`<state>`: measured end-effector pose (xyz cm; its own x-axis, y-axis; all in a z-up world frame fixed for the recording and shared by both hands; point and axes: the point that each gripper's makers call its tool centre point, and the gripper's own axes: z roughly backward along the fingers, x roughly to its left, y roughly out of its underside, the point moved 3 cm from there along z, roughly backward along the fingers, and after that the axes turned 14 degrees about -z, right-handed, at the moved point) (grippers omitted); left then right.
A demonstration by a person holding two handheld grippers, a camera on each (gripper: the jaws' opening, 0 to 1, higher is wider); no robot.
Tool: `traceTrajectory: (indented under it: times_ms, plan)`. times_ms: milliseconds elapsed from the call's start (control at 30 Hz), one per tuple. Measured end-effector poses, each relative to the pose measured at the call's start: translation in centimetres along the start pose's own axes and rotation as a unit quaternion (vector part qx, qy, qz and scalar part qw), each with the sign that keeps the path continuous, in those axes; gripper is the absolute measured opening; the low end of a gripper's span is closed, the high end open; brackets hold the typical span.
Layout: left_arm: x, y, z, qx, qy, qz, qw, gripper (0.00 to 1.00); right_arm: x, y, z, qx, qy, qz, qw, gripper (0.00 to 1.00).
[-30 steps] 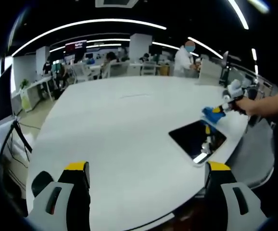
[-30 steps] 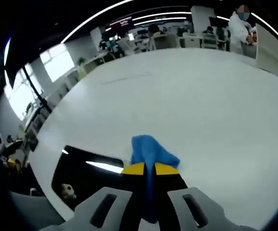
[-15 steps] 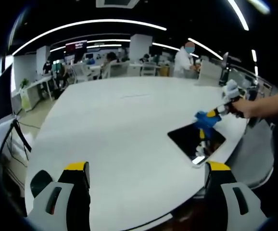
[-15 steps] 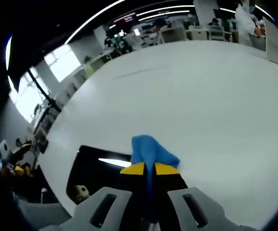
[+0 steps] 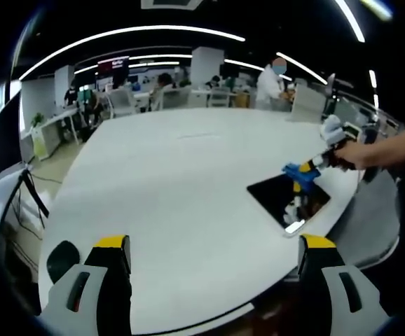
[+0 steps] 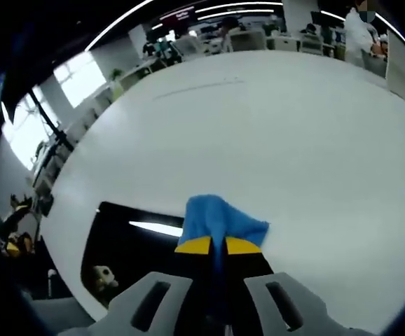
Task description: Wipe the mirror surface with the cleaning cloth until all visible marks leave the cleaned area.
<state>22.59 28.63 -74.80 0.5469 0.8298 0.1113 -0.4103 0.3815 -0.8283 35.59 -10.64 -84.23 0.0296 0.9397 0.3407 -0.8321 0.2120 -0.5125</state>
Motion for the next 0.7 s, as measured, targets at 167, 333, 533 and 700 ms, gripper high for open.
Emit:
traceTrajectory:
  times_ms: [167, 333, 533, 700]
  plan:
    - [0.0, 0.0, 0.0, 0.001, 0.0, -0.003, 1.0, 0.99, 1.0, 0.2, -0.3, 0.016, 0.001, -0.007, 0.9999, 0.0]
    - [-0.1, -0.1, 0.0, 0.0, 0.001, -0.004, 1.0, 0.99, 2.4, 0.3, -0.9, 0.027, -0.003, 0.0, 0.9996, 0.0]
    - [0.0, 0.0, 0.2, 0.0, -0.002, -0.002, 1.0, 0.99, 4.1, 0.5, -1.5, 0.041, -0.013, -0.001, 0.9991, 0.0]
    - [0.0, -0.1, 0.2, 0.001, -0.003, -0.002, 1.0, 0.99, 5.6, 0.6, -2.1, 0.047, -0.022, 0.008, 0.9986, 0.0]
